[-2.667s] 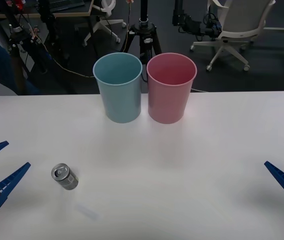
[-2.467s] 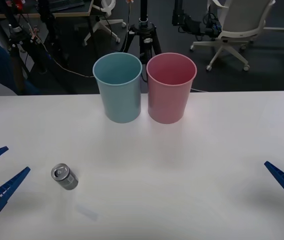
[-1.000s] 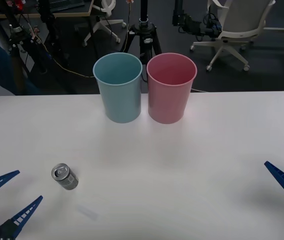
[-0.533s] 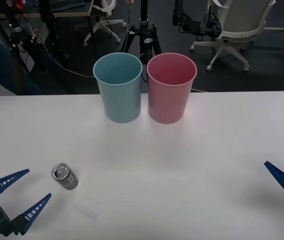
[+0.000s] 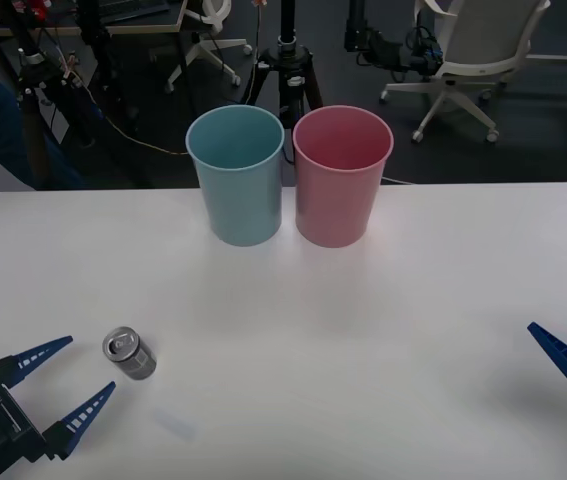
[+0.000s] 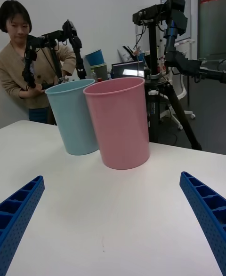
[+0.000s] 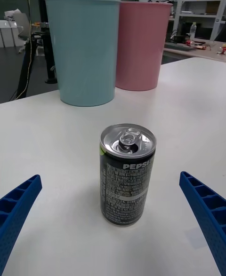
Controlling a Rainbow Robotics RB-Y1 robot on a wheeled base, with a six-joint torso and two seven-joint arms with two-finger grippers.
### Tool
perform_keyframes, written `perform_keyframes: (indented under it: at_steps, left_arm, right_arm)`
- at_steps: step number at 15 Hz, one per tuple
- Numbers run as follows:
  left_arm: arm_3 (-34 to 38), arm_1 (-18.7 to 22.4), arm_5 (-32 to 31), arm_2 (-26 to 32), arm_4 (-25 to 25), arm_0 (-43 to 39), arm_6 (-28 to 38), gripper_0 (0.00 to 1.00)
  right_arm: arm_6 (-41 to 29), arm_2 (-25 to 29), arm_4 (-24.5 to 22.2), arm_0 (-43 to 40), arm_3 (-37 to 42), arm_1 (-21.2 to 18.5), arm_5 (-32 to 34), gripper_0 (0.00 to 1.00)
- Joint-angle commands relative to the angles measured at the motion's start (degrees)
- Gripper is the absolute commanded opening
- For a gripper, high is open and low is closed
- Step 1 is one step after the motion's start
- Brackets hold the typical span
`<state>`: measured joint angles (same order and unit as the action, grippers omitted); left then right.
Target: Grasp the object on the table and drop it into the matching bin: aluminum can to the light blue bin, PET bottle to the pink bin.
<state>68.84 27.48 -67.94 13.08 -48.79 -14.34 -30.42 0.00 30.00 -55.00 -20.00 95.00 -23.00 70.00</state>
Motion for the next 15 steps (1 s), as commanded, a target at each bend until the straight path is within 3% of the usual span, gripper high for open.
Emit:
perform_keyframes:
  at_steps: [1, 15]
  left_arm:
    - [-1.25, -1.37, 0.8, -0.08, -1.4, 1.86, -0.87, 1.0]
    - [-1.34, -7.7, 6.6, -0.25, -8.96, 6.87, -0.08, 1.0]
  right_arm:
    - [0.0, 0.0, 0.0, 0.0, 0.0, 0.0, 0.0, 1.0]
    - [0.0, 0.0, 0.0, 0.0, 0.0, 0.0, 0.0, 1.0]
